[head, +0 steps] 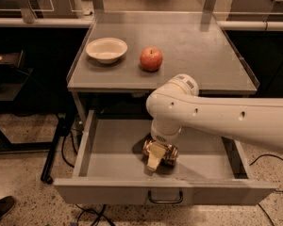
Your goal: Pick orange can from top drawer and place on counter
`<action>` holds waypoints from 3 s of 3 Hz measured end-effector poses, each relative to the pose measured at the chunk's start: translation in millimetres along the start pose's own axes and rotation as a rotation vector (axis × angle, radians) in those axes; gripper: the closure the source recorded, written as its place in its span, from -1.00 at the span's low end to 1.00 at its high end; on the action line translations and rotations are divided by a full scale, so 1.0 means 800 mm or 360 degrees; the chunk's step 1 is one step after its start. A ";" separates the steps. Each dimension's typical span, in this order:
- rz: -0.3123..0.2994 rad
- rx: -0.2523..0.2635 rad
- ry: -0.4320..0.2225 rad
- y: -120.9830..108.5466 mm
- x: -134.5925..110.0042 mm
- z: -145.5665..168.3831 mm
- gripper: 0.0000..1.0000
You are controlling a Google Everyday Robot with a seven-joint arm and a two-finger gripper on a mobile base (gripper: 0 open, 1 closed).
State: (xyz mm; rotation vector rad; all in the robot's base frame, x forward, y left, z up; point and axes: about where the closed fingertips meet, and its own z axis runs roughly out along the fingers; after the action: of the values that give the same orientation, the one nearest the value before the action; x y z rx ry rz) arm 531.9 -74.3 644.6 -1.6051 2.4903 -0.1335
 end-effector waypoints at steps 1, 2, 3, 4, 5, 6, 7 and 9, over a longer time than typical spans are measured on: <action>0.0026 -0.0032 0.0027 0.004 0.008 0.020 -1.00; 0.0048 -0.0061 0.0042 0.008 0.013 0.036 -1.00; 0.0074 -0.0097 0.0067 0.009 0.016 0.047 -1.00; 0.0076 -0.0100 0.0069 0.009 0.016 0.048 -0.65; 0.0076 -0.0100 0.0069 0.009 0.016 0.048 -0.21; 0.0076 -0.0100 0.0069 0.009 0.016 0.048 0.25; 0.0076 -0.0100 0.0069 0.009 0.016 0.048 0.72; 0.0410 -0.0112 0.0102 -0.040 0.073 -0.006 1.00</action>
Offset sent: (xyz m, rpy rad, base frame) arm -0.0060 -0.0087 -0.0441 0.0015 0.0671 -0.0460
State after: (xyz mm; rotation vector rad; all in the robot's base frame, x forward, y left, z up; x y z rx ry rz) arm 536.4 -140.8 649.1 -1.3062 2.7524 -0.0644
